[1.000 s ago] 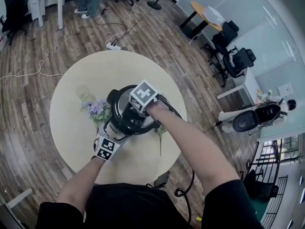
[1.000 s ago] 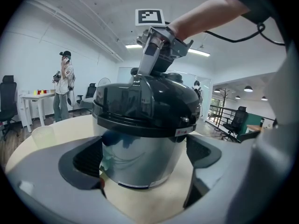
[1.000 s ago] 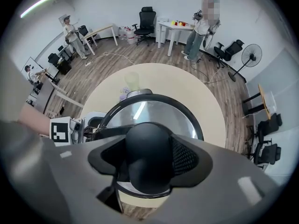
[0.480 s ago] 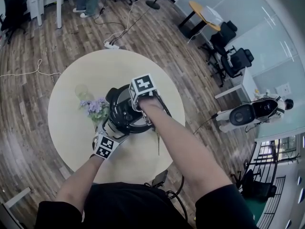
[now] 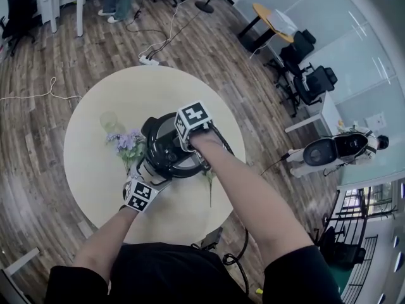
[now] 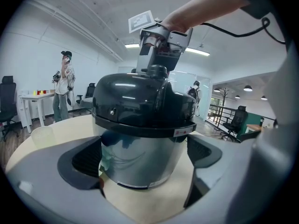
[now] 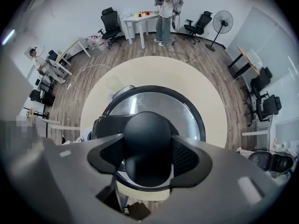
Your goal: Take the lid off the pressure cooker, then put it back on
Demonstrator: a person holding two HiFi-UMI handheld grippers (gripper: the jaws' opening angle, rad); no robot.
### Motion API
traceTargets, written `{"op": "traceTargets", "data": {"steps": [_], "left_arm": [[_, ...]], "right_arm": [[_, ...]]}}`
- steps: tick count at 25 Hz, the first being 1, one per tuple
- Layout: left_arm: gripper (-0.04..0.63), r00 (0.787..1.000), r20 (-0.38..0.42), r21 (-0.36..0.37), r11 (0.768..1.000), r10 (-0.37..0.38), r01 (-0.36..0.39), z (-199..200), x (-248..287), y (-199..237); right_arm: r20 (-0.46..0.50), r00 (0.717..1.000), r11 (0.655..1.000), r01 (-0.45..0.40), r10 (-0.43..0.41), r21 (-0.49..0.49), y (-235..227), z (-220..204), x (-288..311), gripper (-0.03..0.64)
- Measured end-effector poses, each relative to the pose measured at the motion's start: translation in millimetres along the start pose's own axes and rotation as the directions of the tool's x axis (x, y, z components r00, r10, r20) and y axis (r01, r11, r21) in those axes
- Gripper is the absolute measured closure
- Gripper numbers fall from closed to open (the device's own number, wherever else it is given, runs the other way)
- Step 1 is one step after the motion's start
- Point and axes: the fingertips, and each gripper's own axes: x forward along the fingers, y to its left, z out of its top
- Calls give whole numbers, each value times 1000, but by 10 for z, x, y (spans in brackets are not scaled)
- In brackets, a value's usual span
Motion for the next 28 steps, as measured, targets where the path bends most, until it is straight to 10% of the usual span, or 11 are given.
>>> {"op": "traceTargets", "data": {"steps": [28], "left_arm": [[44, 1000, -20, 0, 1000, 1, -1, -17, 7, -11]], "right_arm": [[58, 997, 997, -57, 54, 59, -60, 12, -379, 331]]}}
